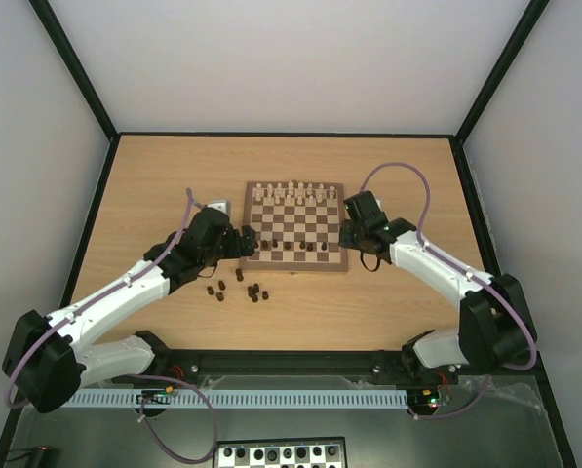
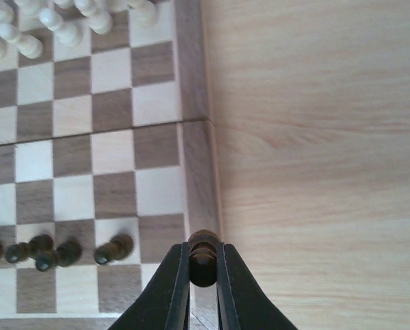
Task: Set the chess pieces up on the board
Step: Place the chess piece on the chessboard.
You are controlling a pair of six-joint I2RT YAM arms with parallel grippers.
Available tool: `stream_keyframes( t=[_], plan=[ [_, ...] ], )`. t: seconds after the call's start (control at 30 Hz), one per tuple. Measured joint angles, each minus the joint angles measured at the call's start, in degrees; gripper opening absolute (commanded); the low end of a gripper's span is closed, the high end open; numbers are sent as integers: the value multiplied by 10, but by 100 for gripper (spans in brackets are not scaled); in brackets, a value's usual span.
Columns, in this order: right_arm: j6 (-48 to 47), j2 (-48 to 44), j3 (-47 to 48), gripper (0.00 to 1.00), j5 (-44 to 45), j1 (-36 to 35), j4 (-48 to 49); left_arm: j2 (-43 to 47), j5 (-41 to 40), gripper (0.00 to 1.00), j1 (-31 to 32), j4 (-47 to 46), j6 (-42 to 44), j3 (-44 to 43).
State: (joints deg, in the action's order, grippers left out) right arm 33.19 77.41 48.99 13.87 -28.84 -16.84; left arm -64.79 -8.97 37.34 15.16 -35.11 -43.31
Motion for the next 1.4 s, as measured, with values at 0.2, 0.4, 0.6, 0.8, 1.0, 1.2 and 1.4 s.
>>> stream_keyframes(
  t=[0.2,0.4,0.6,0.8,1.0,1.2,1.4],
  plan=[
    [-24,56,50,6,-12,-7,-1,8,-10,100,0,9,0,0],
    [-39,104,73,7,-16,-28,-17,11,-16,100,-2,11,0,0],
    [-48,121,77,7,-18,-41,-24,11,-16,99,-4,10,0,0],
    [-50,134,77,9,-19,-45,-25,11,-16,100,-4,10,-1,0],
    [-54,145,77,10,-23,-46,-24,11,-16,100,-4,10,-1,0],
    [-55,146,77,24,-26,-46,-24,11,-16,99,-4,10,-1,0],
    [-58,146,77,29,-28,-46,-24,11,-17,100,-4,10,-1,0]
  ],
)
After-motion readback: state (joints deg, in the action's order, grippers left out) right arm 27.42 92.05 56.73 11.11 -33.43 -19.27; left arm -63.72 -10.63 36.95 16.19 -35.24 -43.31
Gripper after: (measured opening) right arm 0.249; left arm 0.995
